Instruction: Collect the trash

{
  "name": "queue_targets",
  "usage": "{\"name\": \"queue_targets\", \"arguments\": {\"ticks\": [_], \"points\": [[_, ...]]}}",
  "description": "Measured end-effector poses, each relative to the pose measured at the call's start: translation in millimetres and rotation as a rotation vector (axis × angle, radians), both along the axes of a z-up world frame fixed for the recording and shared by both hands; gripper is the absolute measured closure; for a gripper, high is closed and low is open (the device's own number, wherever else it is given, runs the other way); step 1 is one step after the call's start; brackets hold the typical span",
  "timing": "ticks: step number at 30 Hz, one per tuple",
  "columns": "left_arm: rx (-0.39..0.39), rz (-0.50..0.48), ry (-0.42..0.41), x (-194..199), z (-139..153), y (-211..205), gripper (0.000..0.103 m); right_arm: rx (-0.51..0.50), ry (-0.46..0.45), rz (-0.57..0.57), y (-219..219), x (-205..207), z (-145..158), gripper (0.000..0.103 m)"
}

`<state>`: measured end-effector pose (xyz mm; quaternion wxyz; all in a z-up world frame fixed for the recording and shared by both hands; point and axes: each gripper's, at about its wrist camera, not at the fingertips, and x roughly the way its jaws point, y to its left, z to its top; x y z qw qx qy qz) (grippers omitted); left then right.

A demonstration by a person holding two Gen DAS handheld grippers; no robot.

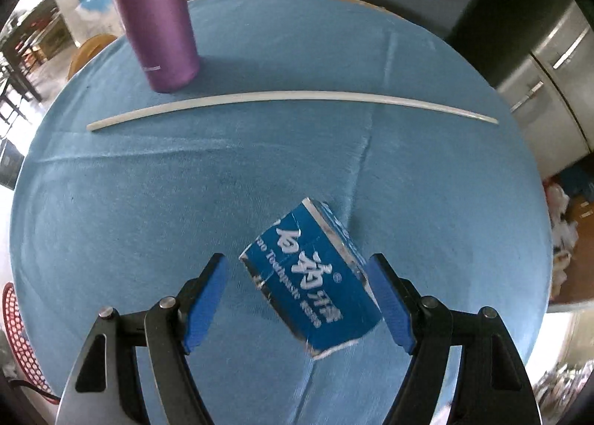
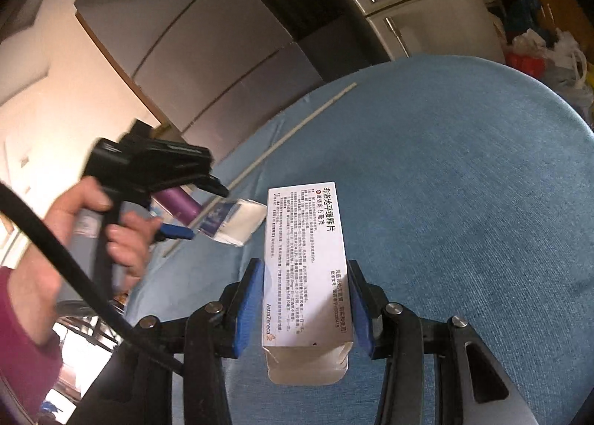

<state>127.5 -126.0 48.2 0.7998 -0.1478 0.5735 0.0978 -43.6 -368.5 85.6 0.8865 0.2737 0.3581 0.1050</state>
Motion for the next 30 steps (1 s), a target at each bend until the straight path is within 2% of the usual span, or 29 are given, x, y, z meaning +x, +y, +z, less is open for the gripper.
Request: {"name": "queue_targets", "arguments": {"ticks": [7, 10, 11, 13, 18, 25, 30], "points": [[-0.051, -0.033, 0.067, 14.1, -25.2, -7.4, 0.026, 0.018, -0.013, -0.001, 3.3, 5.7, -2.7, 0.056], [-0.078, -0.027, 0.053, 6.3, -31.8, -3.1, 0.027, 0.019, -0.013, -0.007, 3.3, 3.5, -3.6, 0.056], [-0.073, -0.04, 0.034, 3.2, -29.7, -2.4, 0.036, 0.019, -0.012, -0.009, 3.2, 4.4, -4.0, 0.056], [-0.071, -0.072, 0.025, -3.8, -25.5, -0.3, 0.039, 0.02, -0.01, -0.013, 2.4, 3.1, -4.8, 0.056], [0.0, -0.134, 0.01, -30.4, -13.2, 11.7, 0.041, 0.019, -0.007, -0.016, 1.8, 1.7, -3.8, 0.056], [0.131, -0.258, -0.074, -104.2, 21.2, 23.7, 0.041, 0.022, -0.011, -0.016, 1.7, 0.7, -2.7, 0.056], [0.258, -0.325, -0.137, -160.6, 42.5, 30.8, 0.041, 0.026, -0.017, -0.015, -0.4, -0.6, -3.0, 0.056]]}}
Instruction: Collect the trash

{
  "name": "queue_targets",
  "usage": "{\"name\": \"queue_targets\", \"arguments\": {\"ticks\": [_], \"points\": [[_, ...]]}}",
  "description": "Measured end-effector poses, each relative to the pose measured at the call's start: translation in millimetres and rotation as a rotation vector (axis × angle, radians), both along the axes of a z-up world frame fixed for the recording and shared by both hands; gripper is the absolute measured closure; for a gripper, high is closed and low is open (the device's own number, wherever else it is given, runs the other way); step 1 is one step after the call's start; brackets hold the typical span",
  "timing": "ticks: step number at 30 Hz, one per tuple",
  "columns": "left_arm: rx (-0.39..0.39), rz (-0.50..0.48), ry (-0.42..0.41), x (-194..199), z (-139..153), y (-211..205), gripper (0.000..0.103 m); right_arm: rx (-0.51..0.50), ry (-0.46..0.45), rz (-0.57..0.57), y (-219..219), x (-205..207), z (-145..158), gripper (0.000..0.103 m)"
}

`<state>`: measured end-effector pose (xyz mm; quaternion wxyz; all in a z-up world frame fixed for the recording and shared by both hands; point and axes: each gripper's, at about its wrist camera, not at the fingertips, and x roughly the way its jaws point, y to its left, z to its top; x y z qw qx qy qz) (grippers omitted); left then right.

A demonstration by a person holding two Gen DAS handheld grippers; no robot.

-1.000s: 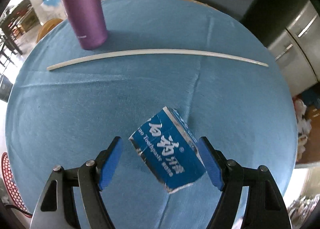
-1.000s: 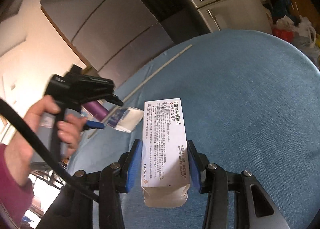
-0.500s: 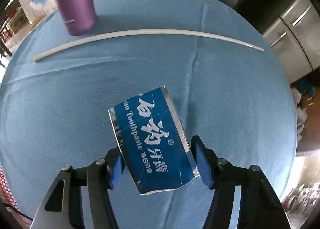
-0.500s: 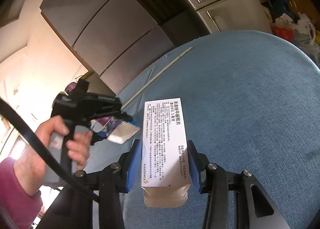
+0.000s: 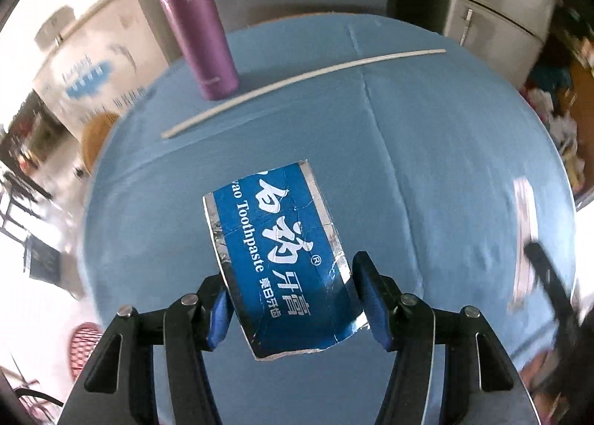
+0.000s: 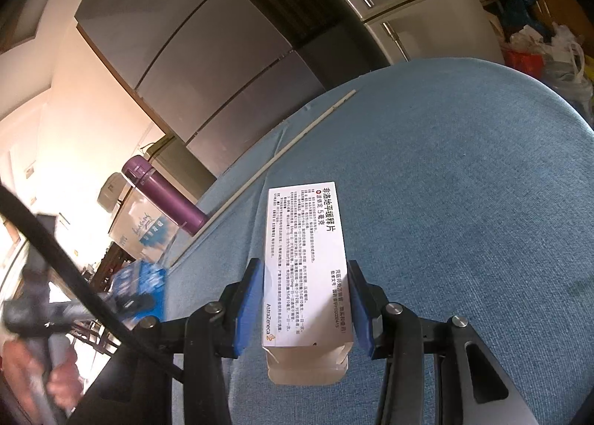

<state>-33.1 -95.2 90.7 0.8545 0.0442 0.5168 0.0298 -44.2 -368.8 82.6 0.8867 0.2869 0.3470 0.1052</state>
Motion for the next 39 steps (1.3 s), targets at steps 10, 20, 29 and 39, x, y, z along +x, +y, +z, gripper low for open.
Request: {"name": "queue_targets", "arguments": {"ticks": [10, 20, 29, 39], "points": [[0.049, -0.035, -0.196, -78.8, 30.8, 27.5, 0.041, -0.113, 0.064, 0.02, 16.6, 1.4, 2.2, 0.056], [0.039, -0.041, -0.264, -112.5, 34.3, 55.1, 0.041, -0.158, 0.008, 0.152, 85.8, -49.0, 54.5, 0.056], [0.057, -0.037, -0.333, -149.1, 45.1, 75.8, 0.041, -0.196, -0.029, 0.216, 133.8, -74.5, 77.9, 0.056], [0.036, -0.071, -0.367, -173.7, 48.8, 70.2, 0.041, -0.237, -0.054, 0.233, 149.1, -101.3, 90.3, 0.056]]}}
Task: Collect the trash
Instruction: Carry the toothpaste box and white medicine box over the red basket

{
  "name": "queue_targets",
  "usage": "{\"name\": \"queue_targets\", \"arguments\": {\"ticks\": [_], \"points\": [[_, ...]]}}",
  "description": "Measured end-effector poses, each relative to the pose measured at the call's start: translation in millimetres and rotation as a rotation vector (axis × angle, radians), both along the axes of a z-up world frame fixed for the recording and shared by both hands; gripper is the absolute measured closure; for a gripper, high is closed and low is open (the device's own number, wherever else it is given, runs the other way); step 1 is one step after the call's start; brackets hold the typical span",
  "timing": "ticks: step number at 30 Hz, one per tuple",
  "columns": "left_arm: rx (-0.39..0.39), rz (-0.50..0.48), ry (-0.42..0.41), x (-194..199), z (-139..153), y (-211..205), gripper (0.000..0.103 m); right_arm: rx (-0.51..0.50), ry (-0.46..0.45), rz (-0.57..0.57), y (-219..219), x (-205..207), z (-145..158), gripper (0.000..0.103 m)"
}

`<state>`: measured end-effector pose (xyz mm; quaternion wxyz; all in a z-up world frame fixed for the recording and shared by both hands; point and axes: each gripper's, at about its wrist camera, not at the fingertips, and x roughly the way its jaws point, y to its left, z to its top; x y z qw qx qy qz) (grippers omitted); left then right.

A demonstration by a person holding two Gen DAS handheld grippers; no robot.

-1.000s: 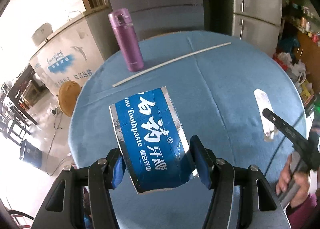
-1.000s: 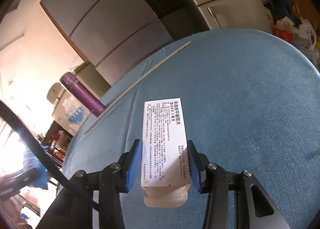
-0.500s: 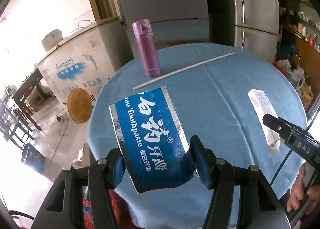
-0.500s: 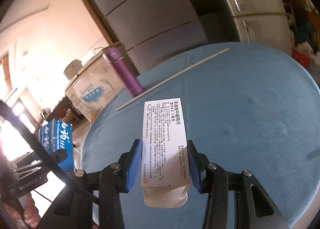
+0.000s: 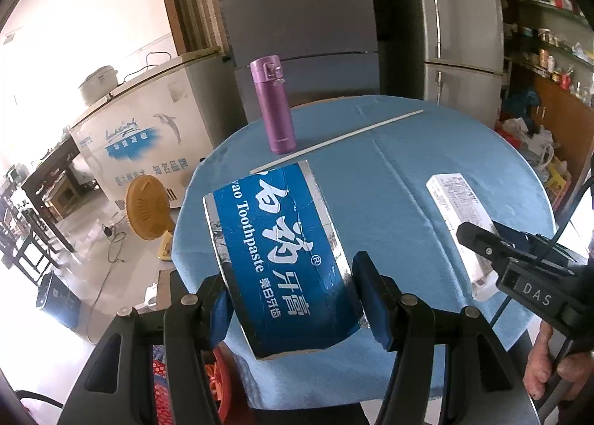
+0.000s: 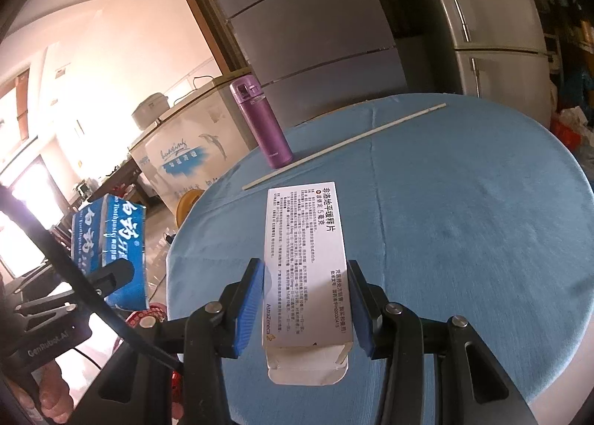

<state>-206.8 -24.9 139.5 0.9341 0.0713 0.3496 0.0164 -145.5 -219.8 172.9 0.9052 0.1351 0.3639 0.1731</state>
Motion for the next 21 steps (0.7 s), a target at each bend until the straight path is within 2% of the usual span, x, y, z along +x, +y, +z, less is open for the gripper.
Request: {"name": "queue_targets", "arguments": {"ticks": [8, 21], "points": [[0.014, -0.012, -0.008, -12.7, 1.2, -4.1, 0.041, 0.023, 0.005, 0.01, -0.3, -7.4, 2.1, 0.056], [0.027, 0.045, 0.001, -11.2, -7.5, 19.8, 0.041, 0.024, 0.042, 0.073, 24.9, -7.8, -5.4, 0.056]]}}
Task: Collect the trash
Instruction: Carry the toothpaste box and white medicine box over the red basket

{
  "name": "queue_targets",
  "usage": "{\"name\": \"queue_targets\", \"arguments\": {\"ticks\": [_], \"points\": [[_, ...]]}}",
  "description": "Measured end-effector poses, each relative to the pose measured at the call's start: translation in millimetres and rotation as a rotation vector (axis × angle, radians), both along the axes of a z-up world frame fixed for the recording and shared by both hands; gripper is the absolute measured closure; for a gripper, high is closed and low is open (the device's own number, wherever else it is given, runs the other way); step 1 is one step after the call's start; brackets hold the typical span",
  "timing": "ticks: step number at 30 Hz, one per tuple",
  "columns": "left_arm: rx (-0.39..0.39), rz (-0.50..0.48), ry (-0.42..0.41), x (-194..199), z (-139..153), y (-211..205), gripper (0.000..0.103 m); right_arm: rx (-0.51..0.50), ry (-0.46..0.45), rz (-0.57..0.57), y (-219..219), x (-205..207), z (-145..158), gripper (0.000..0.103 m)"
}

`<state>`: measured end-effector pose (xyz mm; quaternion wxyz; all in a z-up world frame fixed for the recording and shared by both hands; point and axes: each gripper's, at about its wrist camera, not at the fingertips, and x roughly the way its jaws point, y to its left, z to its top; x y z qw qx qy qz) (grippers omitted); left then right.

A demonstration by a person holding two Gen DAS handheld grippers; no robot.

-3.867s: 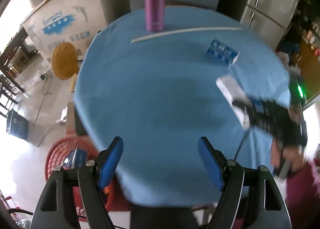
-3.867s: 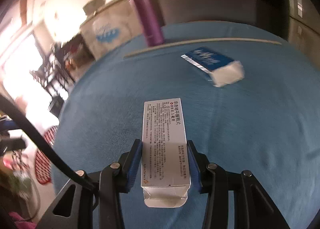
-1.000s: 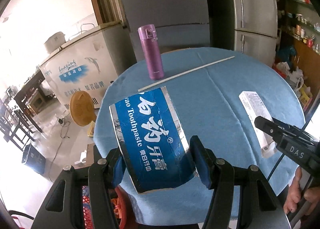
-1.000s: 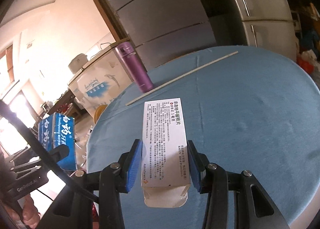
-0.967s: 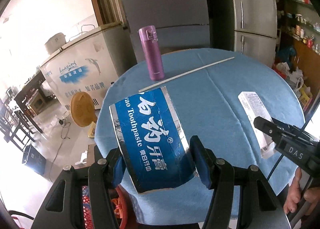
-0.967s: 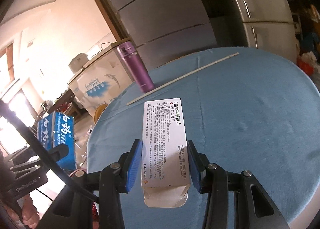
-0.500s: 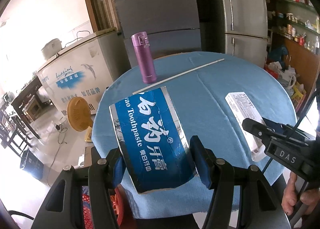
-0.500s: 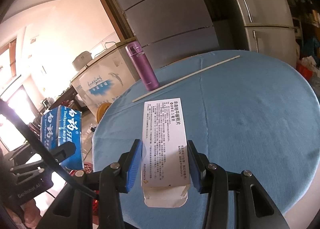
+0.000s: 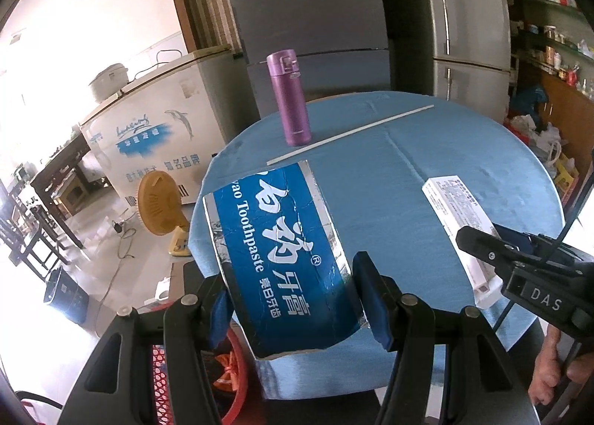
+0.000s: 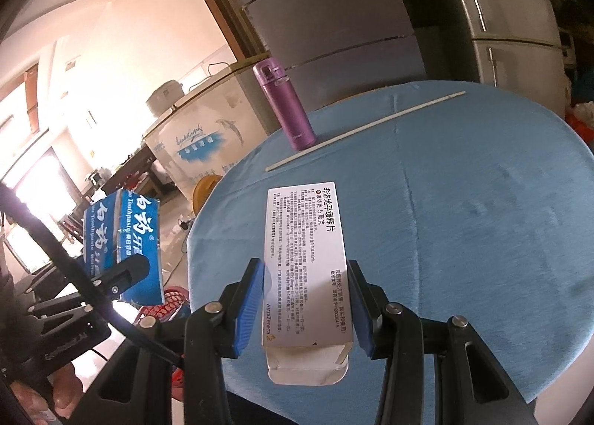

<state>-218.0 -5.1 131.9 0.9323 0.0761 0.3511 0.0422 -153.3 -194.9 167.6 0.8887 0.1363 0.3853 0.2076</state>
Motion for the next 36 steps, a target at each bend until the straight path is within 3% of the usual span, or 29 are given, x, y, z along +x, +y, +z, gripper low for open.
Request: {"name": "queue_targets", "arguments": {"ticks": [36], "points": [[-0.025, 0.182, 0.078, 12.0, -26.3, 80.7, 0.041, 0.026, 0.043, 0.184, 81.2, 41.7, 3.4, 0.056]]}}
